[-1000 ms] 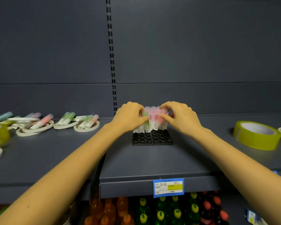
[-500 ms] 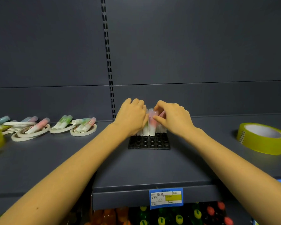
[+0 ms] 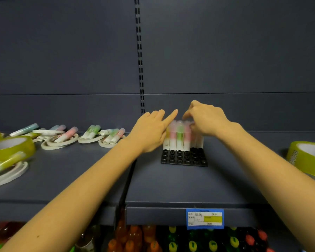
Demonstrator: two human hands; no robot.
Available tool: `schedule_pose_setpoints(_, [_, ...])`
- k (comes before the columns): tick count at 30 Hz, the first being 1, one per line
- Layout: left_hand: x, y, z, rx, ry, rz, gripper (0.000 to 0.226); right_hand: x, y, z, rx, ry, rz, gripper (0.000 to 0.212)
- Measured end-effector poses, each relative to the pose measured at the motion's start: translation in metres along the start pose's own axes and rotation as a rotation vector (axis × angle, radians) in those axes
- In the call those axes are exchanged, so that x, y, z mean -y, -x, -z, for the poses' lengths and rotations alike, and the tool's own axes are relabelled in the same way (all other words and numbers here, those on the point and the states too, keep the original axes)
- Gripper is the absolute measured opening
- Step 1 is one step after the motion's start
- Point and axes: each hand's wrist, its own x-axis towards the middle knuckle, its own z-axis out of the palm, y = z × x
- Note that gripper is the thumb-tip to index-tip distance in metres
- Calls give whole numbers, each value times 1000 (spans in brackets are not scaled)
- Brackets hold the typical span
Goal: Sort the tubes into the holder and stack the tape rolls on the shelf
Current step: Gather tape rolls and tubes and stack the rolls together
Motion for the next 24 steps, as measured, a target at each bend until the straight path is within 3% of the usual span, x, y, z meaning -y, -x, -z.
schedule_pose_setpoints(5, [57, 57, 10, 5, -13, 175, 33, 51, -12, 2, -113, -221, 107, 26])
schedule_pose_setpoints(10, [124, 129, 14, 110, -83, 340, 32, 131, -28, -1, -50, -335, 215, 22])
schedule_pose_setpoints(18, [222, 237, 20, 112, -86, 520, 32, 262, -45, -7, 54, -442, 279, 19])
schedule_pose_setpoints(24, [277, 293, 16, 92, -42, 528, 28, 356, -52, -26, 201, -498, 196, 44])
